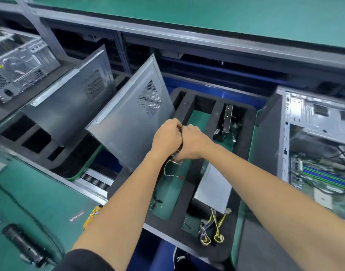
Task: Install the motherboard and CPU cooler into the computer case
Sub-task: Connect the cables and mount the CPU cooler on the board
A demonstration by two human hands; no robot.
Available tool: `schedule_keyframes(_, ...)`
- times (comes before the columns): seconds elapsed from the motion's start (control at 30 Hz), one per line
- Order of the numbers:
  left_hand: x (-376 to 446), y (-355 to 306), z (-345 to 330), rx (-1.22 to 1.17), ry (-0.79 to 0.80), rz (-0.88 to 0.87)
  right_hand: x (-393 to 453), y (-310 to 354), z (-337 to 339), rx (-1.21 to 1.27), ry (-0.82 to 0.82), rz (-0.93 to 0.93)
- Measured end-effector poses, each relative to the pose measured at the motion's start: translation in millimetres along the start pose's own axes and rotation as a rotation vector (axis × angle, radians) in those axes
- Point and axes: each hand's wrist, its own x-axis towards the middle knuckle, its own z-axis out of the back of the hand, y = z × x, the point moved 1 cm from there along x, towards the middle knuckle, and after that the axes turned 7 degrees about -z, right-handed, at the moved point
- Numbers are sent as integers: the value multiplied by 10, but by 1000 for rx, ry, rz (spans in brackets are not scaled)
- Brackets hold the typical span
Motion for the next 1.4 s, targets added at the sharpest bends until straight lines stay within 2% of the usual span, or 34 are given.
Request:
schedule_keyframes(0.37,273,-1164,144,-116,-185,-262,-639,-629,976,157,-171,9)
schedule_keyframes(0.63,355,-2091,139,-352,-285,-348,-1191,-1185,1495,324,-299,17)
schedule_keyframes(0.87,319,-2755,-196,-527,-175,-441,-1645,-1904,1662,523,-364,-34)
schedule_keyframes(1.0,301,-2946,-544,-664,147,-398,-1866,-2365,1674,642,-327,-76)
schedule_keyframes(1.17,291,-3178,-983,-520,426,-514,-2172,-2927,1569,871,-254,-97)
schedule_keyframes(1.23,271,-3335,-1133,-526,435,-518,-2266,-3109,1518,919,-245,-96)
schedule_keyframes(1.4,237,-3620,-1421,-509,284,-528,-2391,-3458,1459,928,-223,-94)
